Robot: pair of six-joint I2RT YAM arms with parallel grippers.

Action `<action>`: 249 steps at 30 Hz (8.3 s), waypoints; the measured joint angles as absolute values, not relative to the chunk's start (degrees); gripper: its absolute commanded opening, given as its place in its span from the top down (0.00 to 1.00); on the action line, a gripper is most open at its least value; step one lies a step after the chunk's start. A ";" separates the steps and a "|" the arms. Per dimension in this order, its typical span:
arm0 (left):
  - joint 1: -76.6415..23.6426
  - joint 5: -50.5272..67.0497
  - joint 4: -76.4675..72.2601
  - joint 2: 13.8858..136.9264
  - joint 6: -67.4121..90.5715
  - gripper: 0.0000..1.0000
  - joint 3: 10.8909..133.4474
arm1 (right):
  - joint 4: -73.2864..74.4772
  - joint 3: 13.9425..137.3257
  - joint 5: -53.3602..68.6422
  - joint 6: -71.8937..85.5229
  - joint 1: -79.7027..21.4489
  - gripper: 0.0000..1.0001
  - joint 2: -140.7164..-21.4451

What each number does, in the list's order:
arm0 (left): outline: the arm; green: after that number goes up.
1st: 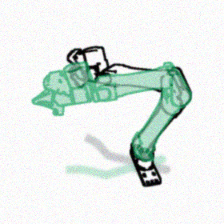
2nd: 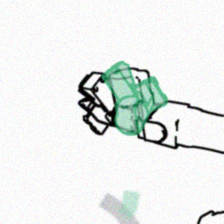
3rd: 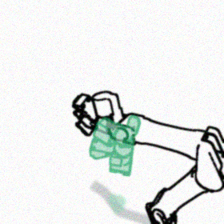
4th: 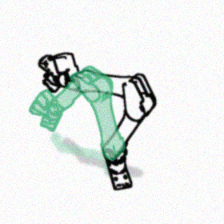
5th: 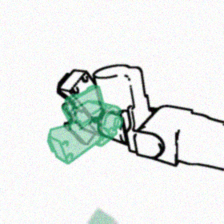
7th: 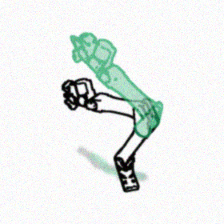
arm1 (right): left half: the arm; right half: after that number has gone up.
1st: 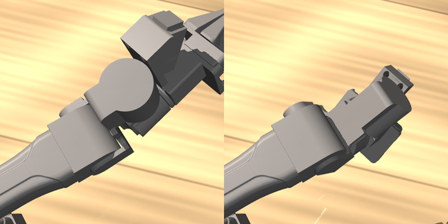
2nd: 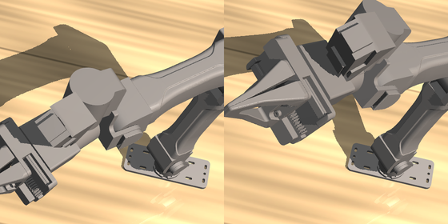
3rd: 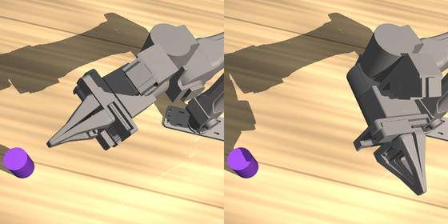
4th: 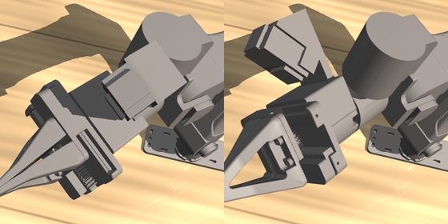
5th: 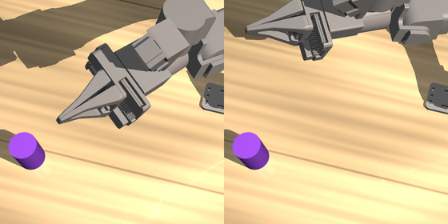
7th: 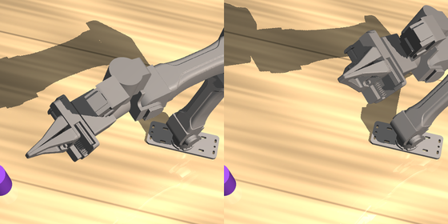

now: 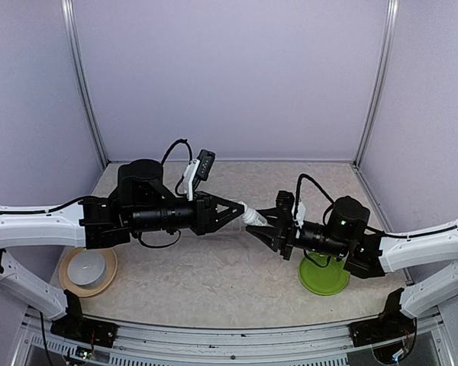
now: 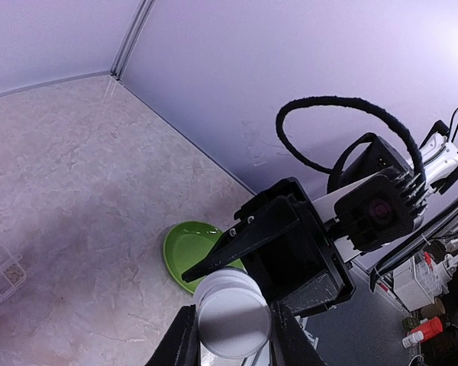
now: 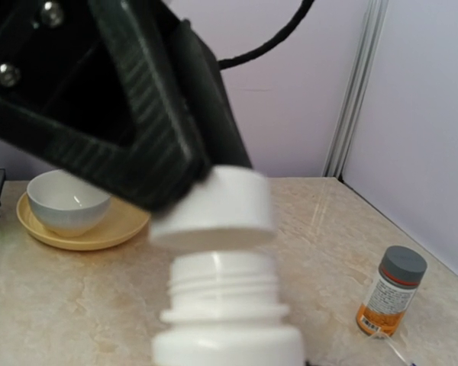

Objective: Sort the pills into containers
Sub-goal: Close the lid of the pill bottle, then screw the lid of the pill bottle onto the pill bottle.

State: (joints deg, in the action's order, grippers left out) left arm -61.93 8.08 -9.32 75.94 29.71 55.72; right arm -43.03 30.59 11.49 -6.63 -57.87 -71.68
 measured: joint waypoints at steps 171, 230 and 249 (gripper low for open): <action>-66.72 5.19 -23.79 73.08 28.25 0.01 50.74 | -39.22 39.99 13.10 8.56 -63.75 0.90 -77.71; -67.22 -2.66 -17.58 70.46 26.83 0.02 50.41 | -32.27 46.70 10.44 10.13 -64.88 0.89 -80.97; -63.64 -4.99 -2.92 68.73 37.89 0.15 53.93 | -25.87 44.23 3.95 2.20 -64.88 0.89 -74.04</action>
